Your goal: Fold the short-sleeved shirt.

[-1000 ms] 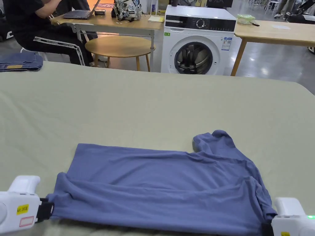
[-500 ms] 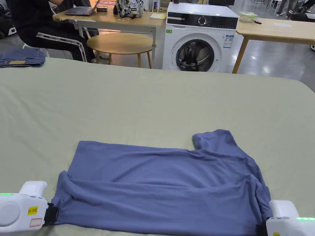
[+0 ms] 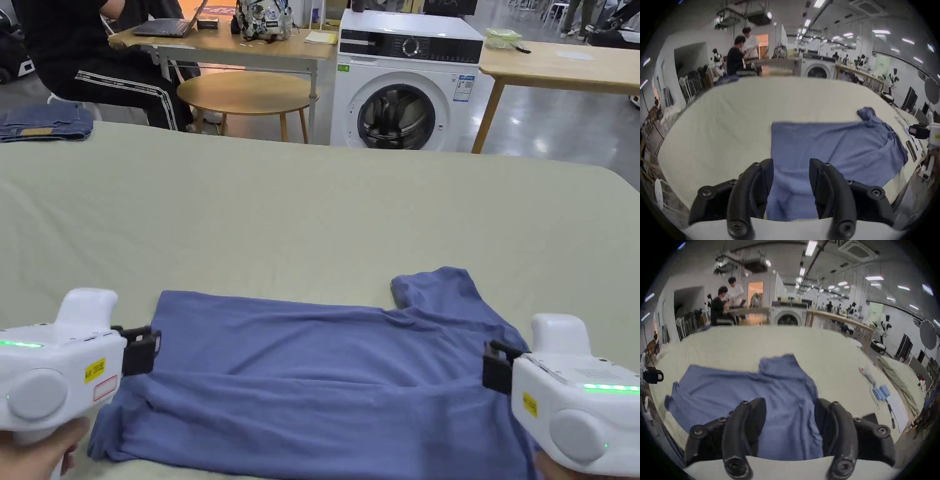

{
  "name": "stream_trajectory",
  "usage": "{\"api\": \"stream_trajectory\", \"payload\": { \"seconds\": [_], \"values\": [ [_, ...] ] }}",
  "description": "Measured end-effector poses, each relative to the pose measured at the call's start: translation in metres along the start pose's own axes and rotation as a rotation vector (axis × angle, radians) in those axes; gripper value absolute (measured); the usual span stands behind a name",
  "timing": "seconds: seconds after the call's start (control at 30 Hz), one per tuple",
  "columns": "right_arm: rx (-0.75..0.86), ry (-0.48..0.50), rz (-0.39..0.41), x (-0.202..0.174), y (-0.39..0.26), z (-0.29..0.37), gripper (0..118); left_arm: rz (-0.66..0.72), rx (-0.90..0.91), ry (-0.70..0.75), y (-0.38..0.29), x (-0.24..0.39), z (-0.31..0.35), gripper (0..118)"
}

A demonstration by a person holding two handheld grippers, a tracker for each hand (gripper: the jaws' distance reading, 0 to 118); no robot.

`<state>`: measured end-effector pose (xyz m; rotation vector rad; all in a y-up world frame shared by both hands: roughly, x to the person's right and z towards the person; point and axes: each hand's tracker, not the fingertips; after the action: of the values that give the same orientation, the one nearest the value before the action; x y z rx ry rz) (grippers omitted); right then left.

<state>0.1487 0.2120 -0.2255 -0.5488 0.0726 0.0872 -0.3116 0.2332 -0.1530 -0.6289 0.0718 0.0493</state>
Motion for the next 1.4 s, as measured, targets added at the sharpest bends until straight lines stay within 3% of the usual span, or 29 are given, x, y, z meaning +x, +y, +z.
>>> {"api": "stream_trajectory", "payload": {
  "seconds": [0.1,0.17,0.23,0.37,0.57,0.97,1.0,1.07,1.1,1.23,1.3,1.33,1.4],
  "values": [
    [0.064,0.027,-0.014,-0.019,0.008,-0.002,24,0.005,0.068,0.025,0.008,0.014,0.003,37],
    [0.076,0.039,-0.036,-0.030,0.014,0.003,15,-0.012,0.126,0.070,0.011,0.022,0.002,4],
    [0.091,0.052,-0.057,-0.038,0.017,0.002,0,-0.016,0.182,0.078,0.013,0.026,0.004,0],
    [0.144,0.050,-0.064,-0.049,0.021,0.000,0,-0.003,0.223,0.055,0.020,0.022,-0.004,0],
    [0.148,0.087,-0.096,-0.056,0.030,-0.010,0,0.006,0.142,0.043,0.042,-0.002,-0.046,0],
    [0.102,0.086,-0.042,-0.061,0.037,-0.051,0,0.160,-0.345,-0.101,0.113,-0.087,-0.202,0],
    [0.094,0.085,-0.039,-0.060,0.036,-0.054,0,0.159,-0.391,-0.096,0.116,-0.090,-0.214,8],
    [0.073,0.080,-0.035,-0.059,0.032,-0.062,0,0.150,-0.451,-0.090,0.118,-0.096,-0.236,58],
    [0.065,0.079,-0.034,-0.058,0.031,-0.065,0,0.155,-0.466,-0.087,0.117,-0.088,-0.232,75],
    [0.032,0.068,-0.033,-0.053,0.026,-0.073,0,0.222,-0.504,-0.063,0.113,-0.081,-0.248,77],
    [0.016,0.061,-0.032,-0.051,0.024,-0.077,0,0.163,-0.566,-0.034,0.108,-0.075,-0.258,77],
    [0.010,0.058,-0.033,-0.049,0.023,-0.079,0,0.132,-0.575,-0.001,0.106,-0.070,-0.261,75],
    [-0.002,0.053,-0.031,-0.047,0.021,-0.082,0,0.097,-0.574,0.028,0.102,-0.066,-0.281,59]
  ]
}}
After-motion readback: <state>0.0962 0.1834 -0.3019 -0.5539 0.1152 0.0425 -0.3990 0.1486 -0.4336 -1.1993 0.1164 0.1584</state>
